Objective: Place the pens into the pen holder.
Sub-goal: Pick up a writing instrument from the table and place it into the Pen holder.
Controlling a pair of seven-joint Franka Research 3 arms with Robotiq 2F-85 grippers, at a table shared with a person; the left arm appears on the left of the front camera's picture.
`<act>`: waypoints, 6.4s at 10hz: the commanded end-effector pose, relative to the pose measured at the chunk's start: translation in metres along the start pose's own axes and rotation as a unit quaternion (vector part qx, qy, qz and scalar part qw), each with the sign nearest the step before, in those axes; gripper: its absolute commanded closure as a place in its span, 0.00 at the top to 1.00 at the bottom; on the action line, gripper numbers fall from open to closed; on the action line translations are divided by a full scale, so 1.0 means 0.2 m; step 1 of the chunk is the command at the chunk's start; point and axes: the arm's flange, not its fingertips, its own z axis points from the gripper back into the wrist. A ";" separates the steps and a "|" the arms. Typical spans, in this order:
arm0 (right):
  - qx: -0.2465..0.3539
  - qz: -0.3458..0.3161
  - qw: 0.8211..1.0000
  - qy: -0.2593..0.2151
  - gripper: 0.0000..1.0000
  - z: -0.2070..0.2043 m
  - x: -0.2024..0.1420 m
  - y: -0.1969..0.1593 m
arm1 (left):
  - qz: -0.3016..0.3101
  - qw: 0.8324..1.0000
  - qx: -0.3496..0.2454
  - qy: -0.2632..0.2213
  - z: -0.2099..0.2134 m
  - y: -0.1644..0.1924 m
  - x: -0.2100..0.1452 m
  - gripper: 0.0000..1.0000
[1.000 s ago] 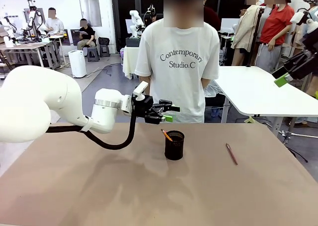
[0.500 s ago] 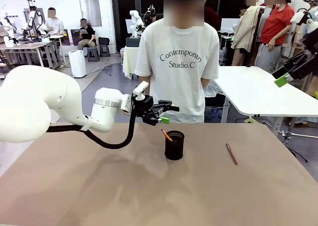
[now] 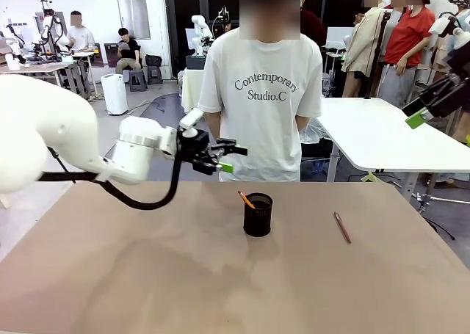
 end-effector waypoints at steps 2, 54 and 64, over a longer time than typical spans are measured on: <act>0.000 0.002 1.000 -0.001 1.00 0.01 0.01 0.00 | 0.028 0.995 0.011 0.091 0.07 -0.28 0.29 1.00; -0.255 -0.324 0.879 0.240 1.00 -1.20 0.01 -0.34 | 0.099 0.854 0.327 0.393 0.76 -0.84 1.10 1.00; -0.271 -0.399 0.843 0.238 1.00 -1.43 -0.12 -0.57 | 0.099 0.854 0.327 0.393 0.76 -0.84 1.10 1.00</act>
